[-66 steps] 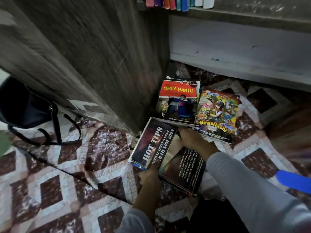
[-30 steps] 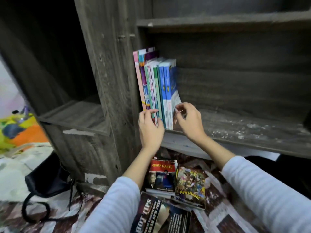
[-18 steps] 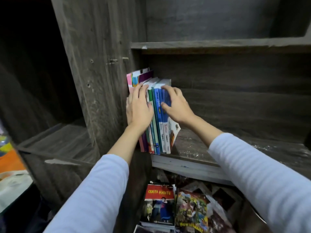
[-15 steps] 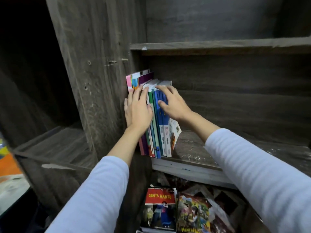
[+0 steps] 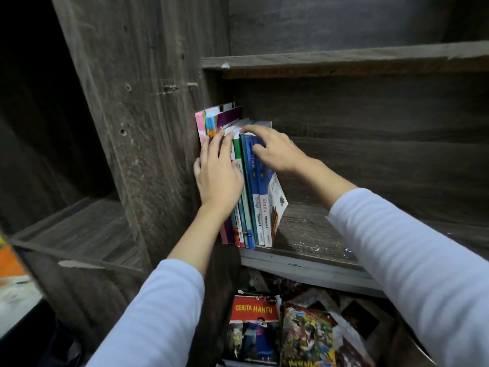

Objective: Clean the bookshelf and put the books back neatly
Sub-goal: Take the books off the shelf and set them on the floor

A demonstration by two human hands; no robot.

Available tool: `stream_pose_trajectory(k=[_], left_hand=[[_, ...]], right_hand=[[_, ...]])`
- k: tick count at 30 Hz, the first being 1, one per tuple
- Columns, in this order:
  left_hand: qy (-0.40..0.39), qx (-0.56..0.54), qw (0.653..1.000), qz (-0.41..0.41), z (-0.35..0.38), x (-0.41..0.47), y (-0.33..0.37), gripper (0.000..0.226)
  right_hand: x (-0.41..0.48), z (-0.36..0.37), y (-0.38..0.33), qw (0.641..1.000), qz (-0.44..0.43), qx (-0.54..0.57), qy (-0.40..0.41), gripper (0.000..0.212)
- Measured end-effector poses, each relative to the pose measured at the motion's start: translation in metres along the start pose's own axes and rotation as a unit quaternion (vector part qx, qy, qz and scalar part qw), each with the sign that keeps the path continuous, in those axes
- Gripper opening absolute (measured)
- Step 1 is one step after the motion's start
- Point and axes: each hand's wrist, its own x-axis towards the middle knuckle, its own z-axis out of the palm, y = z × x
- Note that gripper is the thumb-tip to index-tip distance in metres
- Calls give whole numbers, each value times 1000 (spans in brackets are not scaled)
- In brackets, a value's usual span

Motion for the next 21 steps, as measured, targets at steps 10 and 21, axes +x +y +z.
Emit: stream_pose_trajectory(k=[10,21], left_hand=[[-21,-268,955,-125,42,-42,53,91],[35,-237,927,-289,91,-28,75,70]], right_hand=[[-12,-31,7,1000,17,4,3,23],[-21,-29,22,999,-5,44,23,20]])
